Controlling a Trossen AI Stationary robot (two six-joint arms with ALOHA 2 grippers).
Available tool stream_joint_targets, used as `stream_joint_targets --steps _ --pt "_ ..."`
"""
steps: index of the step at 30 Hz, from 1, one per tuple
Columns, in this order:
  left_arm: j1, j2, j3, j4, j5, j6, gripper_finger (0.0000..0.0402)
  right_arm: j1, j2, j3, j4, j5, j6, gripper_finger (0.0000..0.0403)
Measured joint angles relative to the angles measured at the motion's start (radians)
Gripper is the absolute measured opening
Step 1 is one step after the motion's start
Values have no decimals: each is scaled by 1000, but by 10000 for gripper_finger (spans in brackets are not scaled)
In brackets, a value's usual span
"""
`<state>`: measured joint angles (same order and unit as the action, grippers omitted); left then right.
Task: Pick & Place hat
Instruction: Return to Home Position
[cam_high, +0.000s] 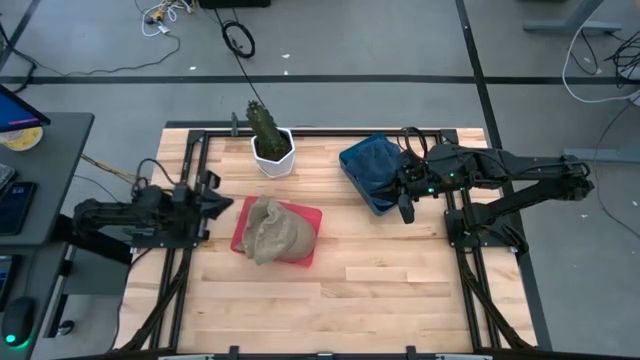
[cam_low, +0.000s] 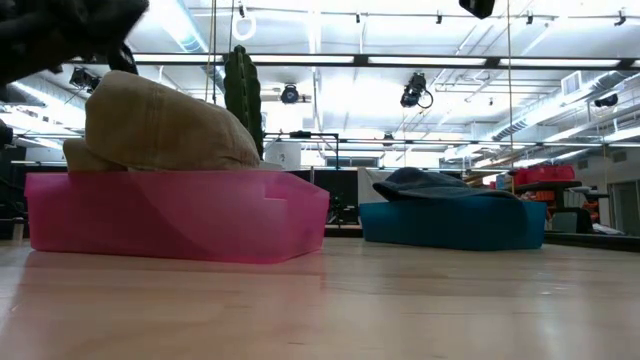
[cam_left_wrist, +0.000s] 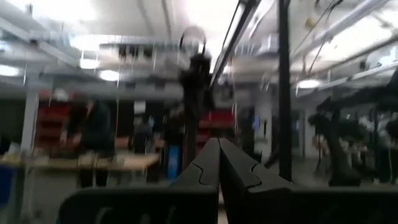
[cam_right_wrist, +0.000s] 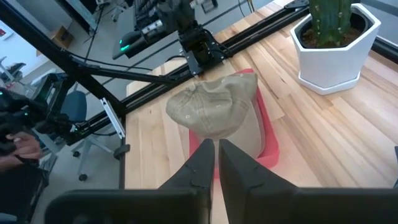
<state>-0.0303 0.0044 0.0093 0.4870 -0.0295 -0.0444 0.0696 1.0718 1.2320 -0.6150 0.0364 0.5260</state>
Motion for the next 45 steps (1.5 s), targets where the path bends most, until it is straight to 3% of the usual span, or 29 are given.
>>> stream_joint_targets --steps 13,22,26,34,40,45 --pt "0 0 0 -288 -81 -86 2 0 0 0 -72 0 16 27" --pt "1 10 0 -450 -78 -226 3 0 0 0 -73 0 16 27" --pt "0 42 1 -456 -71 -156 3 0 0 0 -73 0 16 27" --pt "0 70 -1 -447 -49 -154 3 0 0 0 -76 5 12 27" --pt "0 58 -1 -329 -1 104 3 0 0 0 -75 27 12 27" --pt "0 58 -1 -296 -13 133 3 0 0 0 -75 27 18 27"
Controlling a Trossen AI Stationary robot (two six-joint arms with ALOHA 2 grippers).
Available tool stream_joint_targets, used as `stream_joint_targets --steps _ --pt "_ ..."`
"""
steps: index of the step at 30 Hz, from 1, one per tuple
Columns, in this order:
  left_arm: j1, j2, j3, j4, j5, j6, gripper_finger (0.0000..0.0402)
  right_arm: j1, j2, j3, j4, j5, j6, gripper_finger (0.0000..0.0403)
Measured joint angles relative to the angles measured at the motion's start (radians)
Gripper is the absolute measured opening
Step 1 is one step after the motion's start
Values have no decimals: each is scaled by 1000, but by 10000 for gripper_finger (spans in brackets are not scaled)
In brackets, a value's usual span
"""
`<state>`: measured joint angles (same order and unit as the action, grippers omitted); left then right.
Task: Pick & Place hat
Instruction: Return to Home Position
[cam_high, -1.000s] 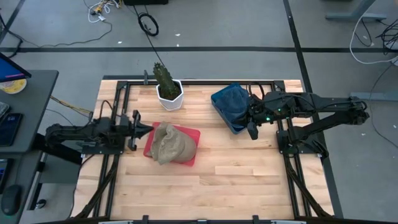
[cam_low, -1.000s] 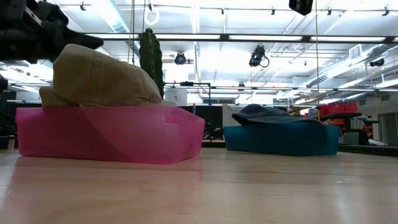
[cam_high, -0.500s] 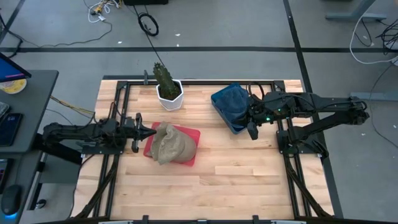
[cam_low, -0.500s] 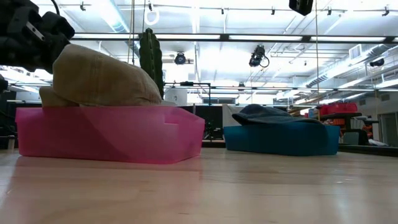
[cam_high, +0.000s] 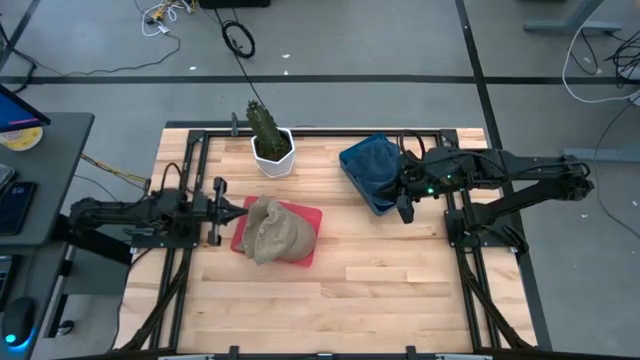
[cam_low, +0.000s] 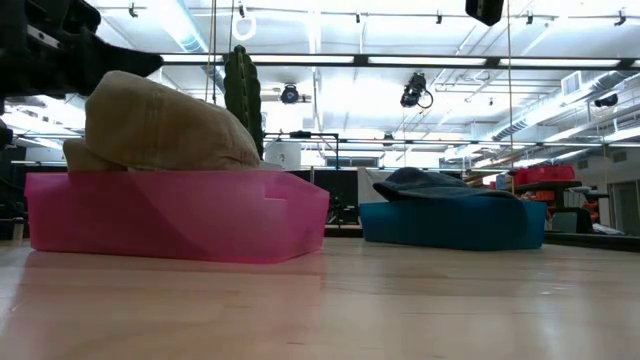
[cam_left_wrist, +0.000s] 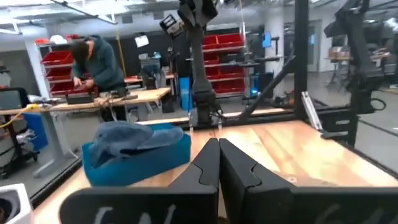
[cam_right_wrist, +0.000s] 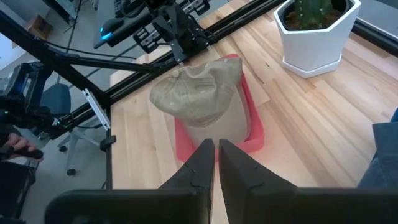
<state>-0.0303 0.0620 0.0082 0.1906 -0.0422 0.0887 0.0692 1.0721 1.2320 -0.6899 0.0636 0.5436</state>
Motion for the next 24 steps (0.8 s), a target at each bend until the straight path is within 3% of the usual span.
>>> stream_joint_targets --steps 9,16,24 --pt "0 -60 0 120 55 106 3 0 0 0 0 0 17 27" --pt "0 -58 0 -50 109 54 3 0 0 0 -3 0 17 27" --pt "0 -58 0 -123 111 111 3 0 0 0 -6 0 19 27"
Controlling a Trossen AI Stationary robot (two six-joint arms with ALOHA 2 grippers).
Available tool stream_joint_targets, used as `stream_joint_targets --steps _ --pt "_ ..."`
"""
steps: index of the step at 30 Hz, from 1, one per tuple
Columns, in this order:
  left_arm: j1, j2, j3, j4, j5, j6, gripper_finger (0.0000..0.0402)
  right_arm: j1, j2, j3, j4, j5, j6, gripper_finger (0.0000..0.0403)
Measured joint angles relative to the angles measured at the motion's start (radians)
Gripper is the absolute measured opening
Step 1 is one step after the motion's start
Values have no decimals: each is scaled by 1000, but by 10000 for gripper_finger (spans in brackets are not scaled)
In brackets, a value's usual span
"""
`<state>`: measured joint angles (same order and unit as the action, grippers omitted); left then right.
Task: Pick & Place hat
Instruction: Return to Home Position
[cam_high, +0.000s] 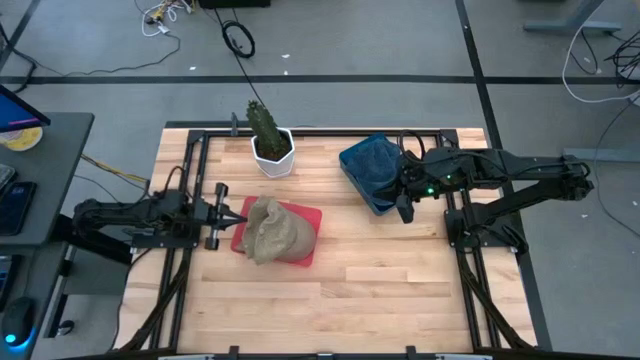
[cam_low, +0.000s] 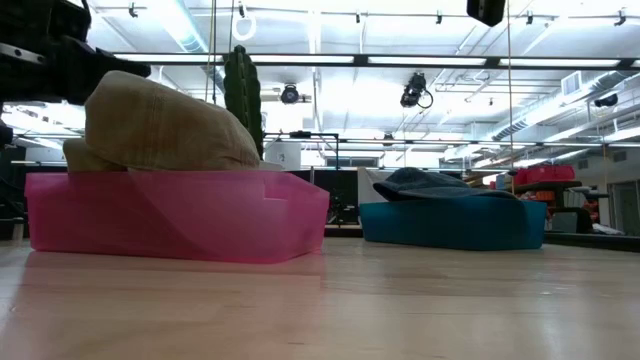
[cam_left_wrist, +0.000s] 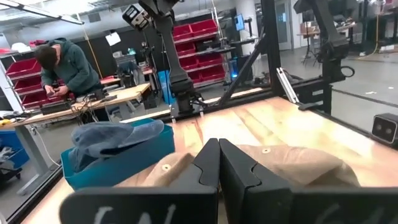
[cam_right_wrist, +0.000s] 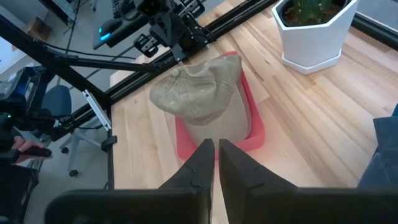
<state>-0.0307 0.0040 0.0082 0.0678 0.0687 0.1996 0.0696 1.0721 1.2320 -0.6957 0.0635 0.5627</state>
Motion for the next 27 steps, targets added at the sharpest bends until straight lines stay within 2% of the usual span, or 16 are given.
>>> stream_joint_targets --steps 12,16,21,27 --pt "0 2 2 -42 -21 42 3 0 0 0 -3 -1 24 27" --pt "1 2 2 -46 -71 -25 3 0 0 0 -3 -1 14 27" --pt "1 2 2 -46 -76 -154 3 0 -13 0 -17 0 -31 25" --pt "1 2 0 -20 -75 -167 3 4 -89 -11 -90 41 -84 9"
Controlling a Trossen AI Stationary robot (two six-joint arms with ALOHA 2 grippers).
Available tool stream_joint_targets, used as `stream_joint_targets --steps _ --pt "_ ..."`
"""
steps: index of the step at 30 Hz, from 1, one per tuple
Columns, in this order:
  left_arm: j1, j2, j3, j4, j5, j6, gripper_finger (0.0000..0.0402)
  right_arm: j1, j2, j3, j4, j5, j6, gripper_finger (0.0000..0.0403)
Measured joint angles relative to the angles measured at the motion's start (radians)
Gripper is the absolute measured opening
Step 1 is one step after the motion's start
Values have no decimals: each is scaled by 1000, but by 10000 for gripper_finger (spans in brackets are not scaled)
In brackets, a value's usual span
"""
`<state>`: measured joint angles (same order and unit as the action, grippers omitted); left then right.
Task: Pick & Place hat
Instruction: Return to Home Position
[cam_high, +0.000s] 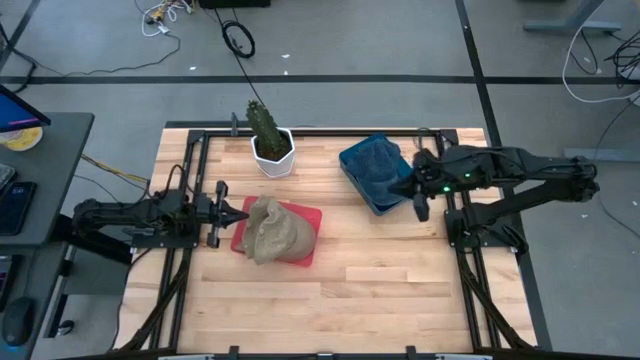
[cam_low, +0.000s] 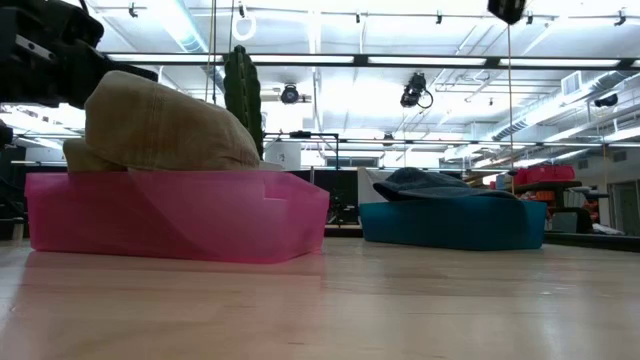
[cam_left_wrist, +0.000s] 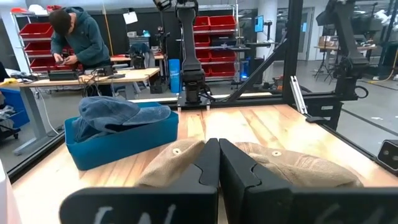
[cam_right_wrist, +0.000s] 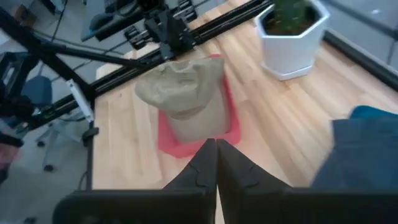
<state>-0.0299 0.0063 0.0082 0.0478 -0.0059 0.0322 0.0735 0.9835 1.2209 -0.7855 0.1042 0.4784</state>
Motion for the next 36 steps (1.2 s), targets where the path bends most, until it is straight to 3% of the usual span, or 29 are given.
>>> stream_joint_targets --steps 6,13,18,21,26,36 --pt "0 0 0 6 0 0 3 27 -166 -182 153 42 22 4" --pt "0 0 0 13 0 0 3 72 -339 -551 713 34 77 4" --pt "0 0 0 13 -1 0 3 92 -393 -795 1120 33 63 3" --pt "0 0 0 13 -1 0 3 93 -424 -905 1275 27 23 3" --pt "0 0 0 14 -1 0 3 87 -553 -994 1326 16 -1 2" --pt "0 0 0 15 -1 -1 3 87 -884 -997 1026 10 -97 2"
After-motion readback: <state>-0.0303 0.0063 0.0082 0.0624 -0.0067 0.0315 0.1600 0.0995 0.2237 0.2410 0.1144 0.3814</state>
